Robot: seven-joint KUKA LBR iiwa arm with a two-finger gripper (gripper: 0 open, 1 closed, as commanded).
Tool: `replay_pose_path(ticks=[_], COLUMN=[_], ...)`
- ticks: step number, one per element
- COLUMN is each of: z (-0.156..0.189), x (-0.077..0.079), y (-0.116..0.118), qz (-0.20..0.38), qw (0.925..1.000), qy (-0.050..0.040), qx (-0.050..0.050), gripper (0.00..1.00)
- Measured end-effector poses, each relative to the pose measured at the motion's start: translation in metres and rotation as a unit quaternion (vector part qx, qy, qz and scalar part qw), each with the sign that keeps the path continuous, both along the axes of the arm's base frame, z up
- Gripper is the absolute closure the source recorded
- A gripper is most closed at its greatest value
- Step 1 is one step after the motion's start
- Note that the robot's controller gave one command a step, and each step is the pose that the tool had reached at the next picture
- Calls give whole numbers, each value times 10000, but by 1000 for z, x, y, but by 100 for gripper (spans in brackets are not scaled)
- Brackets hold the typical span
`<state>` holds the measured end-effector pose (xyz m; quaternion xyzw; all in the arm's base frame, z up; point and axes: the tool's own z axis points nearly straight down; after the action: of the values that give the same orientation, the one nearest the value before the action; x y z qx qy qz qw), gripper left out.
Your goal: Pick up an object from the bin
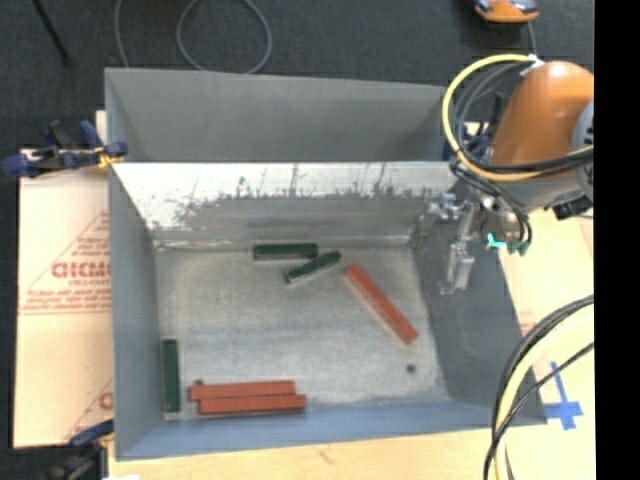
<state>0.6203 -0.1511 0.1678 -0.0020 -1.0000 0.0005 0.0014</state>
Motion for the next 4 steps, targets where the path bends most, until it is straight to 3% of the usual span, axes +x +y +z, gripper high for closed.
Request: replay_pose_path(ticks=[1,2,3,4], z=[-100,-96,-96,-96], x=[31,11,21,22], y=[28,117,73,141], qz=[364,1474,2036,2431], qw=[9993,9891,9790,9700], qy=[-11,-35,-48,-29], qx=[2,10,-9,11], gripper=[0,0,0,0])
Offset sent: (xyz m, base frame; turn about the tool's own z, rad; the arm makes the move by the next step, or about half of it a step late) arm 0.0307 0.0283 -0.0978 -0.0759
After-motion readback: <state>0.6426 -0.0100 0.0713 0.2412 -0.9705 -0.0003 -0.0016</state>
